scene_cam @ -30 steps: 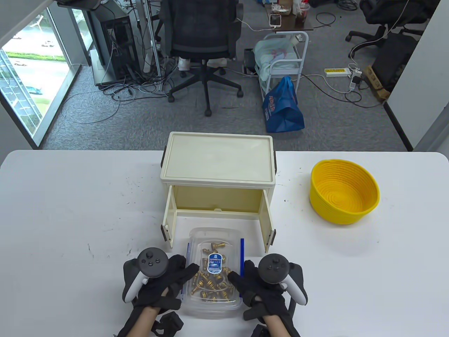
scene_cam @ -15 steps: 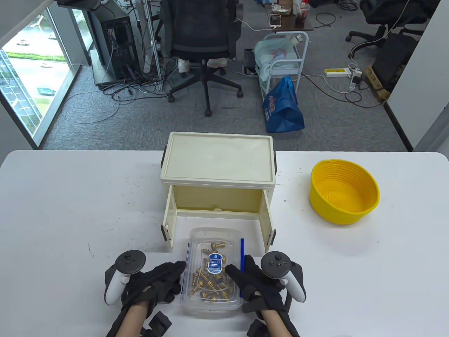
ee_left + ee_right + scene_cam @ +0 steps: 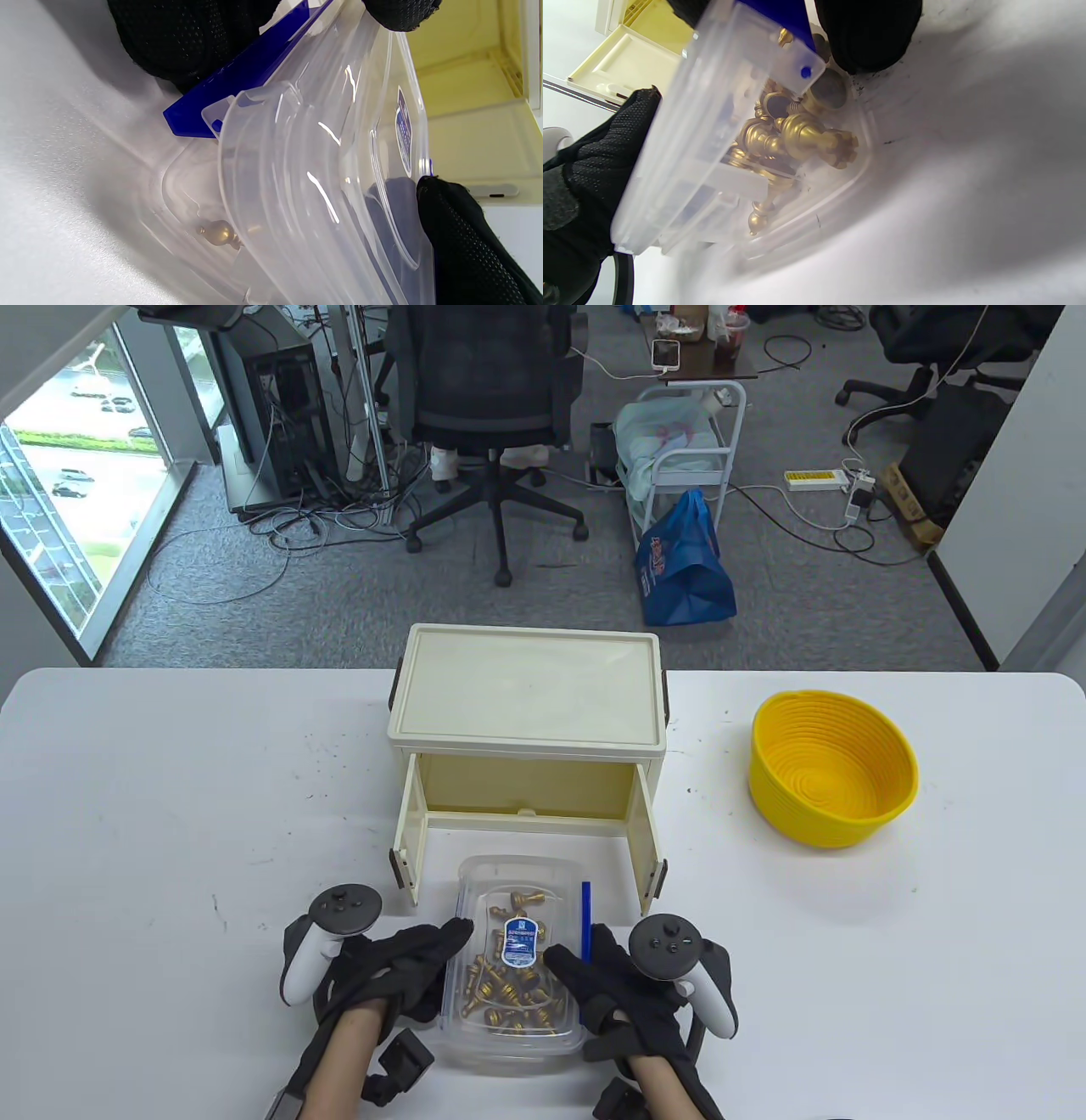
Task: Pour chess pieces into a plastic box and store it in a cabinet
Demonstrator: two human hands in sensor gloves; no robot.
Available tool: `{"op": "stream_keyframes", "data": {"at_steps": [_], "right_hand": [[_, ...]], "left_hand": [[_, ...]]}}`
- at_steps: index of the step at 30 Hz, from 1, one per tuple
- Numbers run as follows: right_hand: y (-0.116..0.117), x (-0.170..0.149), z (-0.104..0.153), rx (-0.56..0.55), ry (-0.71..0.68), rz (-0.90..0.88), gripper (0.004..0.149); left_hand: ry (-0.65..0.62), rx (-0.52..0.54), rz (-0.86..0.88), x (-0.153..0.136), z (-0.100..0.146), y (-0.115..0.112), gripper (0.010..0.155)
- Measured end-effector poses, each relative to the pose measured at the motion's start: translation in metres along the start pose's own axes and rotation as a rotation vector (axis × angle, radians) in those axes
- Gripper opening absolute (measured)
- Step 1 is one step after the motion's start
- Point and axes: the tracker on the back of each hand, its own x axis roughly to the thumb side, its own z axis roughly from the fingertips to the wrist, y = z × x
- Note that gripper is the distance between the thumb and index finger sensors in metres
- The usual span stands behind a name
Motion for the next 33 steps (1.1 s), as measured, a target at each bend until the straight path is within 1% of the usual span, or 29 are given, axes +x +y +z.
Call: {"op": "stream_keyframes", "data": {"at_steps": [7,10,11,12,14,16,17,20,21,22,23,24,26,27,28,29,33], "right_hand": [[0.001,0.0,0.0,-0.015,0.004,0.016,0.083],[0.002,0.0,0.0,-0.018,0.005,0.019,0.083],[0.002,0.001,0.0,-0.019,0.005,0.02,0.083],[0.002,0.0,0.0,-0.02,0.006,0.021,0.083],[0.002,0.0,0.0,-0.02,0.005,0.02,0.083],[0.002,0.0,0.0,-0.019,0.005,0.018,0.083],[0.002,0.0,0.0,-0.02,0.005,0.018,0.083],[0.003,0.0,0.0,-0.021,0.005,0.019,0.083],[0.003,0.0,0.0,-0.022,0.005,0.018,0.083],[0.003,0.0,0.0,-0.021,0.005,0.018,0.083],[0.003,0.001,0.0,-0.022,0.005,0.019,0.083],[0.003,0.0,0.0,-0.022,0.005,0.019,0.083],[0.003,0.0,0.0,-0.022,0.005,0.019,0.083],[0.003,0.0,0.0,-0.024,0.006,0.02,0.083],[0.003,0.0,0.0,-0.024,0.006,0.021,0.083],[0.003,0.001,0.0,-0.028,0.006,0.023,0.083],[0.004,0.001,0.0,-0.03,0.007,0.023,0.082]], "left_hand": [[0.057,-0.032,-0.037,0.002,-0.003,0.009,0.091],[0.076,-0.046,-0.028,0.002,-0.004,0.012,0.089],[0.057,-0.057,-0.006,0.001,-0.005,0.012,0.085],[0.071,-0.066,-0.004,0.003,-0.006,0.012,0.085],[0.07,-0.064,-0.045,0.002,-0.006,0.014,0.086],[0.059,-0.081,0.012,0.0,-0.005,0.016,0.081],[0.054,-0.092,0.033,-0.001,-0.005,0.016,0.082],[0.031,-0.04,-0.019,0.0,-0.003,0.013,0.077],[0.026,-0.043,-0.007,0.002,-0.002,0.011,0.079],[0.016,-0.044,0.003,0.005,0.001,0.009,0.084],[0.002,-0.061,-0.002,0.009,0.003,0.006,0.096],[0.012,-0.078,-0.011,0.01,0.004,0.004,0.099],[0.004,-0.056,-0.049,0.014,0.004,0.001,0.099],[0.004,-0.062,-0.042,0.015,0.002,0.0,0.097],[0.001,-0.075,-0.025,0.015,0.001,-0.001,0.096],[-0.03,-0.101,0.009,0.014,-0.002,-0.003,0.096],[-0.043,-0.092,0.074,0.003,-0.008,0.001,0.096]]}}
